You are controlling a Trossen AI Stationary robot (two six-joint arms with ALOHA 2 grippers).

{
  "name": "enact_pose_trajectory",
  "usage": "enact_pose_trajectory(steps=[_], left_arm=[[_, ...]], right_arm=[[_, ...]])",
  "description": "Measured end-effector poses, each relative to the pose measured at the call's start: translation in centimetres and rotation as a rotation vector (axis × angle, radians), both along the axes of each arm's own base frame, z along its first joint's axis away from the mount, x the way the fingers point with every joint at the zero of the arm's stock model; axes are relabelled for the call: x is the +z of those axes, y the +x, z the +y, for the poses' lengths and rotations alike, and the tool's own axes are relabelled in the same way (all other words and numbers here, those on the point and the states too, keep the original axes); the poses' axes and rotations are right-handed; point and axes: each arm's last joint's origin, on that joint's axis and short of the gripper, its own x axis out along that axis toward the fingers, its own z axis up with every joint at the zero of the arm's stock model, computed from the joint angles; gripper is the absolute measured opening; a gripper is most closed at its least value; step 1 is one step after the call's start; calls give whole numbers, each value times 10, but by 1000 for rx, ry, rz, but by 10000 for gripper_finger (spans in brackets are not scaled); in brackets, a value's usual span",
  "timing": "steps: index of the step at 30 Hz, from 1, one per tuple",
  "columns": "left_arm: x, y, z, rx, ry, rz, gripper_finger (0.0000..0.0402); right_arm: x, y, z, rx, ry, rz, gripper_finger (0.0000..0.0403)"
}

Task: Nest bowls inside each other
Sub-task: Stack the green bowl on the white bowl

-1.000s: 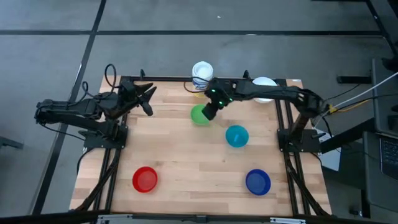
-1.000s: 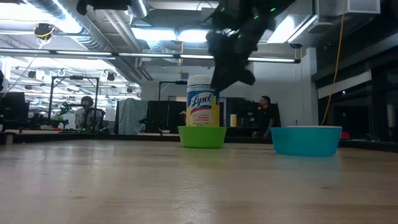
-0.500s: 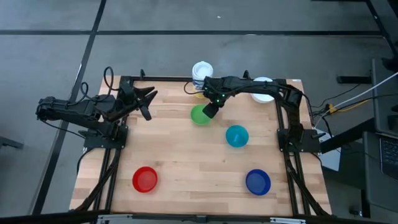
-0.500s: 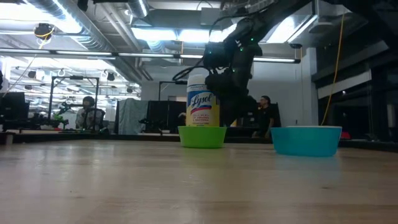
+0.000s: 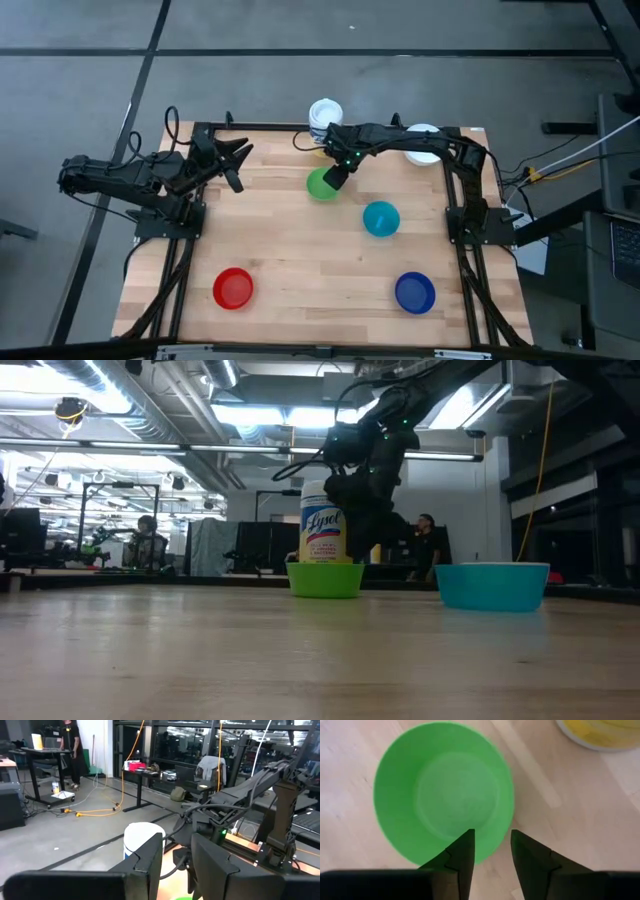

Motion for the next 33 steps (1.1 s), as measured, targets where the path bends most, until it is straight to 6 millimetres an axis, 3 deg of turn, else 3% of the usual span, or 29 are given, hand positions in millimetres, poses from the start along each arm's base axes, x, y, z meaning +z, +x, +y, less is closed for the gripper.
enact_pose_trajectory(steps=[7,16,18,21,24,28,30,33], left_arm=[[0,0,0,0,9,5,100],[1,0,0,-19,9,-1,100],[1,0,0,-20,6,-4,100],[1,0,0,-20,5,-5,100],[1,0,0,-20,4,-7,100],[1,0,0,-20,-2,-11,100],[1,0,0,-20,-3,-12,100],[1,0,0,-20,-6,-14,100]], right_arm=[[-4,2,-1,-2,-18,1,122],[-44,10,4,2,63,94,124],[-49,10,7,12,41,130,98],[-49,11,16,89,23,147,22],[-35,11,30,133,-22,156,9],[3,0,46,172,-153,156,5],[26,-12,41,153,-209,158,5],[58,-39,15,57,-299,165,4]])
